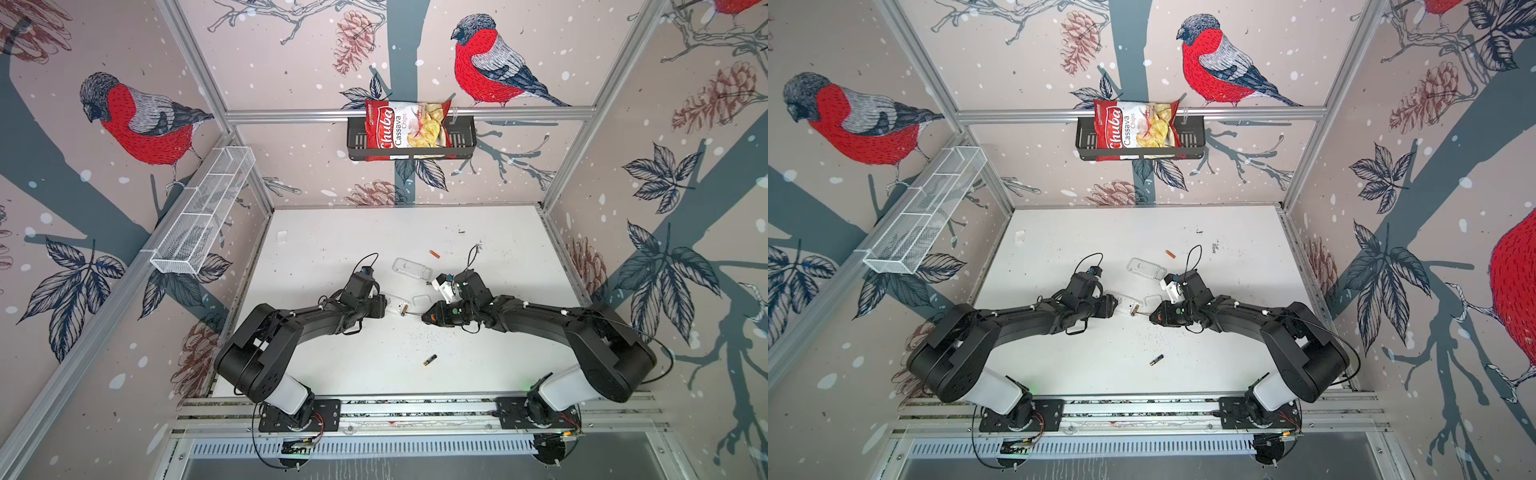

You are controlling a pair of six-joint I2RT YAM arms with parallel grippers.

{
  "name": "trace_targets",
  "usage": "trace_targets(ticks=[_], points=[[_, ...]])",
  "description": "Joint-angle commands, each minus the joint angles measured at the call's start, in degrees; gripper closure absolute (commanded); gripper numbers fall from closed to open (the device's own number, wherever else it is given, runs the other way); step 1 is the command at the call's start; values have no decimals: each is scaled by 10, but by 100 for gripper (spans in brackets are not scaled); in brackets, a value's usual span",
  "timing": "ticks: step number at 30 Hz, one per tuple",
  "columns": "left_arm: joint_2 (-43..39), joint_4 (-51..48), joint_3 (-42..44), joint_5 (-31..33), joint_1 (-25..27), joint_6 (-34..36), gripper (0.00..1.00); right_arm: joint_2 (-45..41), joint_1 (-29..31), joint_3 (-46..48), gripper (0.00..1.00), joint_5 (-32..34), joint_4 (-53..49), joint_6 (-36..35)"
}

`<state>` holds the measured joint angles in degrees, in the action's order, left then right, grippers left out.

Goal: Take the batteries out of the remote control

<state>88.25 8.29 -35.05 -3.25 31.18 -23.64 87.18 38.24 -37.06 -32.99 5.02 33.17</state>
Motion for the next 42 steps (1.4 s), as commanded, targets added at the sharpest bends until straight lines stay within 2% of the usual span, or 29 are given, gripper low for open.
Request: trace_targets(ticks=[1, 17, 23, 30, 42], points=[[-1, -1, 1, -5, 0, 6, 39, 6, 0, -4, 100, -12, 27, 0], [-9, 0, 5, -8, 0, 5, 41, 6, -16, -11, 100, -13, 45, 5], [-13, 4, 11, -8, 0, 2, 41, 10, -14, -13, 100, -9, 14, -11], [-14, 8, 14, -9, 0, 0, 41, 9, -4, 14, 100, -10, 23, -10], [-20, 4, 17, -6, 0, 0, 41, 22, -5, -18, 100, -16, 40, -5]])
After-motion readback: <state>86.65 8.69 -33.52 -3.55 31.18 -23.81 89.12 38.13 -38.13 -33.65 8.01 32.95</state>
